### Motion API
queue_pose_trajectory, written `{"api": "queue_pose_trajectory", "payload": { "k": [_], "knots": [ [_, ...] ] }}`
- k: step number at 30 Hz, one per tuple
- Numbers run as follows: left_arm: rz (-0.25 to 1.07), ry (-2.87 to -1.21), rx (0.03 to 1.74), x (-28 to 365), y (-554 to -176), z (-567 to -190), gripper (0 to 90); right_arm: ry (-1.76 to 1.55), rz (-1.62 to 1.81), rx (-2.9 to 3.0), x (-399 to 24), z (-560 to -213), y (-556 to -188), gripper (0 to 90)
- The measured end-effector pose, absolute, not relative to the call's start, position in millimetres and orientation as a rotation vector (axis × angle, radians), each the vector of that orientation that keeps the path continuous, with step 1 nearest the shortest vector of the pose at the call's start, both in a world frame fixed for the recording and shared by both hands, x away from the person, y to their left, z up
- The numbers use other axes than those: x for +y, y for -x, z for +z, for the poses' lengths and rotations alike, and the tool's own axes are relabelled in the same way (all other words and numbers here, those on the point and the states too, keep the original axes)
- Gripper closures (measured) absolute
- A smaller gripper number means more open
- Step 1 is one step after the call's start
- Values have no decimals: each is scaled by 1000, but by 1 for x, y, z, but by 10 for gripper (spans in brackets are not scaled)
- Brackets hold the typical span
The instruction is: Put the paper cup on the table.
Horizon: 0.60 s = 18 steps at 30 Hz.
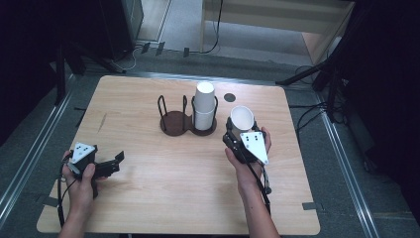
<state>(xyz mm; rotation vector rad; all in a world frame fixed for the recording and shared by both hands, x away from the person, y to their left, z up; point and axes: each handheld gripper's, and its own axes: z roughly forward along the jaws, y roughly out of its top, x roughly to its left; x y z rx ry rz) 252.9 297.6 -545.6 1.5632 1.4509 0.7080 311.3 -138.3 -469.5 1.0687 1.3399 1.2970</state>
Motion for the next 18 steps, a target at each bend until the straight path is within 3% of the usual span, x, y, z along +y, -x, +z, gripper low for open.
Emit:
{"api": "queue_pose_trajectory", "payload": {
  "k": [18],
  "knots": [
    [762, -1516, 1447, 307, -250, -550, 0, -1126, 1206, 1324, -167, -490, -355, 307]
  ]
}}
